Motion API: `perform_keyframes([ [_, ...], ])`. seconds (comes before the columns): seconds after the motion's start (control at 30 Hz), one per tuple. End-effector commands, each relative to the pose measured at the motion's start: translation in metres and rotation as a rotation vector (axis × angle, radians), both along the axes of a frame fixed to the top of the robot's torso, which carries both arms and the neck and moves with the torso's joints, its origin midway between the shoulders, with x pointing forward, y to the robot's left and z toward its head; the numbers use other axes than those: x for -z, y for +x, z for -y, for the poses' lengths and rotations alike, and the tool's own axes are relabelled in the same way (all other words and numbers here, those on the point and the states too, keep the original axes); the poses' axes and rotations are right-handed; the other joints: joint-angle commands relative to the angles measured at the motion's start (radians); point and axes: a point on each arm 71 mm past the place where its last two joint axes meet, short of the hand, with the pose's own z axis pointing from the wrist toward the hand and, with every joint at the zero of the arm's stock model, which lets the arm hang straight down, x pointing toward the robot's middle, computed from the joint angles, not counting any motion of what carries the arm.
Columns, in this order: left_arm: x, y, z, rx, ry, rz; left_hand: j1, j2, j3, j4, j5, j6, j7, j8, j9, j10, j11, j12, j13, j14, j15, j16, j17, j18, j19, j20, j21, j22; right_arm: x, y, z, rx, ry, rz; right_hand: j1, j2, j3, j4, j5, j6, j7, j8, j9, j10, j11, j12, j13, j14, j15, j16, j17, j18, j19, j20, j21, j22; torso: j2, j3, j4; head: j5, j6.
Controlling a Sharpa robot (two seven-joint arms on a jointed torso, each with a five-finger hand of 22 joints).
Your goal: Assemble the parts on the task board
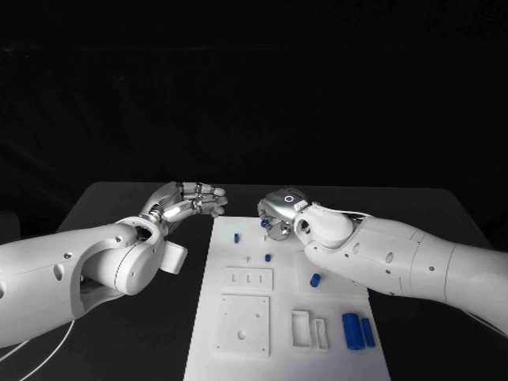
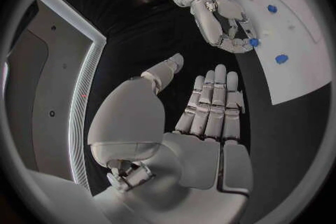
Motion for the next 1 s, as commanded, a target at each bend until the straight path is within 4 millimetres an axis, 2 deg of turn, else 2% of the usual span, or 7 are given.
perform_keyframes([
  [0.03, -0.0029, -0.0001, 0.0021, 0.012, -0.003, 0.014, -0.006, -0.001, 0.005, 0.0, -0.005, 0.0, 0.005, -0.004, -0.001, -0.004, 0.0, -0.002, 0.0, -0.003, 0.003, -0.006, 0.0, 0.016, -0.007, 0.001, -0.003, 0.018, 0.0065, -0.0004, 0.0043, 0.015, -0.04, -0.018, 0.007, -0.001, 0.006, -0.002, 0.003, 0.007, -0.003, 0.003, 0.002, 0.008, 0.0, -0.001, 0.002, -0.002, -0.005, 0.006, -0.002, 0.071, 0.001, -0.009, 0.006, 0.022, 0.001, -0.0006, 0.0003, 0.0, -0.001],
  [1.0, -0.0028, 0.0001, 0.0013, 0.011, -0.003, 0.013, -0.006, -0.001, 0.006, 0.0, -0.005, -0.001, 0.005, -0.004, -0.001, -0.006, 0.001, -0.002, 0.0, -0.003, 0.003, -0.007, 0.0, 0.016, -0.007, 0.001, -0.002, 0.018, 0.0088, -0.0021, 0.0083, 0.028, -0.044, -0.011, 0.008, -0.003, 0.01, -0.003, 0.003, 0.009, -0.003, 0.004, 0.002, 0.009, 0.0, -0.002, 0.004, -0.002, -0.006, 0.008, -0.003, 0.071, 0.0, -0.01, 0.009, 0.021, 0.003, -0.0009, -0.0003, 0.0, 0.0],
])
